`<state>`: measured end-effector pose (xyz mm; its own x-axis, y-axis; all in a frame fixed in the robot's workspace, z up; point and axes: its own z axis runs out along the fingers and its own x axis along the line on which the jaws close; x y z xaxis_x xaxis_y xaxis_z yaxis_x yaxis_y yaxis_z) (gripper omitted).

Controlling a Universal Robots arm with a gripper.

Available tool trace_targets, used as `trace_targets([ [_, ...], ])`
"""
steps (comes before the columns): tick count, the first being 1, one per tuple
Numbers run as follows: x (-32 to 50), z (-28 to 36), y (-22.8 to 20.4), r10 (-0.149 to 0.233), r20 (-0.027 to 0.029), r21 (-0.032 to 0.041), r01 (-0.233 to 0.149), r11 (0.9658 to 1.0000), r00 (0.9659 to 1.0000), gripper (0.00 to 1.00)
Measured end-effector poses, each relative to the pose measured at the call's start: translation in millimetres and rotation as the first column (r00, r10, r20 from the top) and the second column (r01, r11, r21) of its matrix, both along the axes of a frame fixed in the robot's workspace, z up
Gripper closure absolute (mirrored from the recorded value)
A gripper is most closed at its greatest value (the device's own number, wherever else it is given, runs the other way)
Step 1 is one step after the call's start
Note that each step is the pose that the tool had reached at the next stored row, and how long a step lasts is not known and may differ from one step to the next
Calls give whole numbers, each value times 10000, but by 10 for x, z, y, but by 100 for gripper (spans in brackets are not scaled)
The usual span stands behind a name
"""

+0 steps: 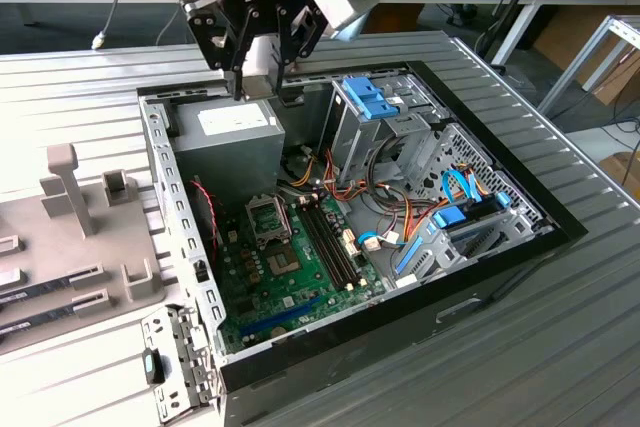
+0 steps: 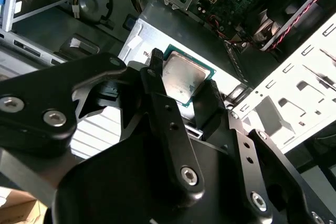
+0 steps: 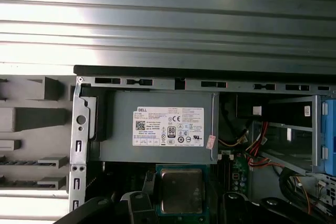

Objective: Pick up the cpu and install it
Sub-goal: 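Pick up the cpu and move it towards the insertion slot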

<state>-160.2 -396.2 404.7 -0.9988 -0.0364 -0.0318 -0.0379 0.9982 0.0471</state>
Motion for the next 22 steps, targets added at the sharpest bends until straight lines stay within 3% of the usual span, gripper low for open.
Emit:
trace_targets([
  [22, 135, -35, 0, -1, 0, 0, 1, 10000, 10000, 53],
])
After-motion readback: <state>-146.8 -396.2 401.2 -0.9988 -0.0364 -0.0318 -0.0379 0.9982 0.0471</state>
